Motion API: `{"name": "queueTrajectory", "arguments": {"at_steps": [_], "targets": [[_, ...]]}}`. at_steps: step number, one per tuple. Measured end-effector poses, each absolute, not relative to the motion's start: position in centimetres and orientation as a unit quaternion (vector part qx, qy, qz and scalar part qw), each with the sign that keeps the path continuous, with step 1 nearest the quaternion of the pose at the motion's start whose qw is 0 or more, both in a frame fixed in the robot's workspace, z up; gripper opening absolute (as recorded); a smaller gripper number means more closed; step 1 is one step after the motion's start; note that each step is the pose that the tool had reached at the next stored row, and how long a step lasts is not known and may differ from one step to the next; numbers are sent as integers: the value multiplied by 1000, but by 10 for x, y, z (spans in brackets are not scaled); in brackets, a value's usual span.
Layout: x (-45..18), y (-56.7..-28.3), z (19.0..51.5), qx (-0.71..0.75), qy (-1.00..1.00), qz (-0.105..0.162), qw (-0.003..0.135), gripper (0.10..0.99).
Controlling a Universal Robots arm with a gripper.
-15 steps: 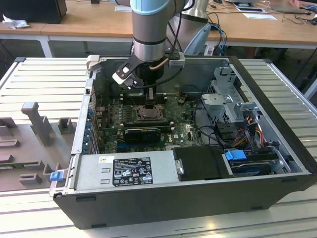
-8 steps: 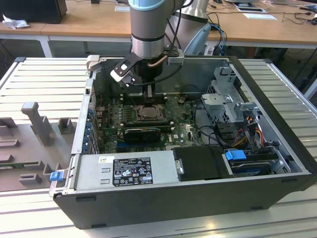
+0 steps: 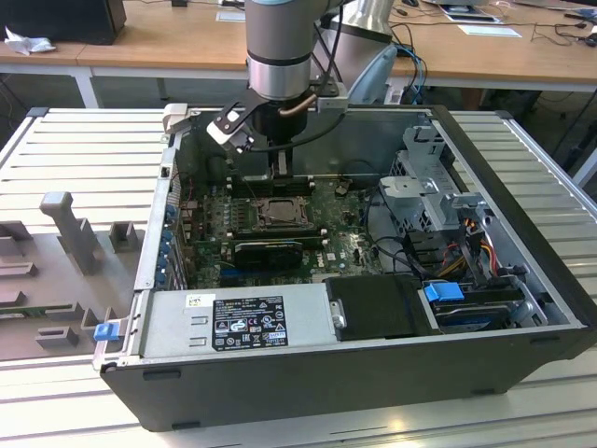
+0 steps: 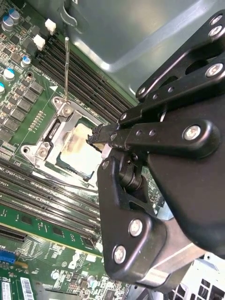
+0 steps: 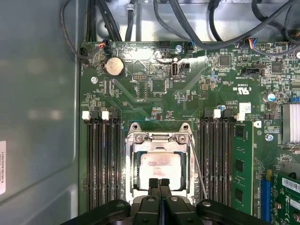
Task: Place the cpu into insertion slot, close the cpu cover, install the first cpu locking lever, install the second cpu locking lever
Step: 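Install the first cpu locking lever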
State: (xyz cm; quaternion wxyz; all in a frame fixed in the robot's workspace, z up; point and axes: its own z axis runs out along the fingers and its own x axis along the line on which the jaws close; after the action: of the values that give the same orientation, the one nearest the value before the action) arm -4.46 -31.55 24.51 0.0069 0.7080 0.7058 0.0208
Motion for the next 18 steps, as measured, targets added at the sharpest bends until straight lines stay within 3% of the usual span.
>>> {"name": "queueTrajectory", "arguments": {"at_steps": [18], "targets": [[-45, -315, 255, 708, 706, 21, 7, 106]]}}
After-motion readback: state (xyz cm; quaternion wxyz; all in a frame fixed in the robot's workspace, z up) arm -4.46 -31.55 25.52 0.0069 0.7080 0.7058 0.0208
